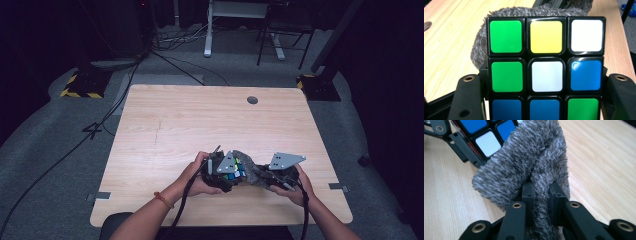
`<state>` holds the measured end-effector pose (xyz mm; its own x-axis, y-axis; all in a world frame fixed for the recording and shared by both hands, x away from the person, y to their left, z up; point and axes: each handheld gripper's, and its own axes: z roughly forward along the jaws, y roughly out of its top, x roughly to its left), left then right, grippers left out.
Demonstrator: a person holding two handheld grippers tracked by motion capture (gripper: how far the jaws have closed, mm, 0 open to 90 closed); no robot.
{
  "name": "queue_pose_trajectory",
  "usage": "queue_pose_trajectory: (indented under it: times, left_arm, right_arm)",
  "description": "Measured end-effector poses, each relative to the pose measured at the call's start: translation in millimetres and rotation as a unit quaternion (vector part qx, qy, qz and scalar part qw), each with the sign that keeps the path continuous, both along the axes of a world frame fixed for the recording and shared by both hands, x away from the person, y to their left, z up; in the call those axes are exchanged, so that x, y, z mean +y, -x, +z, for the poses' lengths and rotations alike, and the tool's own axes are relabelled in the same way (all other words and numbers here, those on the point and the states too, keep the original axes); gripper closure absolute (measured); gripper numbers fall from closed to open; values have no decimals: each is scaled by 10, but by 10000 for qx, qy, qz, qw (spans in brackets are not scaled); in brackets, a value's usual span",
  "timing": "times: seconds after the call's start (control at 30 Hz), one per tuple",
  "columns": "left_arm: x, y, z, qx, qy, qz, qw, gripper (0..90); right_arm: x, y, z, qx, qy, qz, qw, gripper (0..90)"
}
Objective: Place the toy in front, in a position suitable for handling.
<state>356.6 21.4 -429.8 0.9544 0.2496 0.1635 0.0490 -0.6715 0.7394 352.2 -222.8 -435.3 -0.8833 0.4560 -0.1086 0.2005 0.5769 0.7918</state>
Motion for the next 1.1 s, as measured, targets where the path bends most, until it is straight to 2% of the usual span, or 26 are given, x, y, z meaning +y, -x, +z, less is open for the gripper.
queue_pose_trajectory:
  times: [0.07,0.2,0.27,0.33,0.43,0.53,0.73,0.8,0.9,1.1]
  left_arm:
    - [5,1,6,-11,23,-21,10000,334]
    - [-66,14,-40,-19,-187,-74,9998,334]
    - [-80,20,-51,-5,-219,-48,9997,334]
    - [-109,36,-70,-16,-279,-61,9996,334]
    - [-109,40,-68,-29,-291,-71,9995,334]
    - [-97,35,-62,-26,-252,-57,9997,335]
    - [-18,37,11,-61,-72,-31,10000,335]
    - [16,32,39,-46,6,1,10000,335]
    - [41,23,44,-40,39,27,10000,334]
    - [30,34,34,-71,-12,1,10000,334]
  right_arm:
    - [15,38,52,-94,-163,46,9998,785]
    - [85,133,166,-229,-388,165,9988,786]
    - [102,154,187,-279,-400,182,9986,785]
    - [154,220,223,-480,-402,147,9979,786]
    - [167,234,232,-521,-394,151,9977,785]
    - [150,202,218,-455,-379,153,9981,785]
    - [78,96,100,-259,-193,4,9995,784]
    - [46,47,-3,-113,-101,-83,9999,784]
    - [50,45,-45,-63,-102,-92,9999,784]
    - [79,112,69,-199,-278,-56,9994,785]
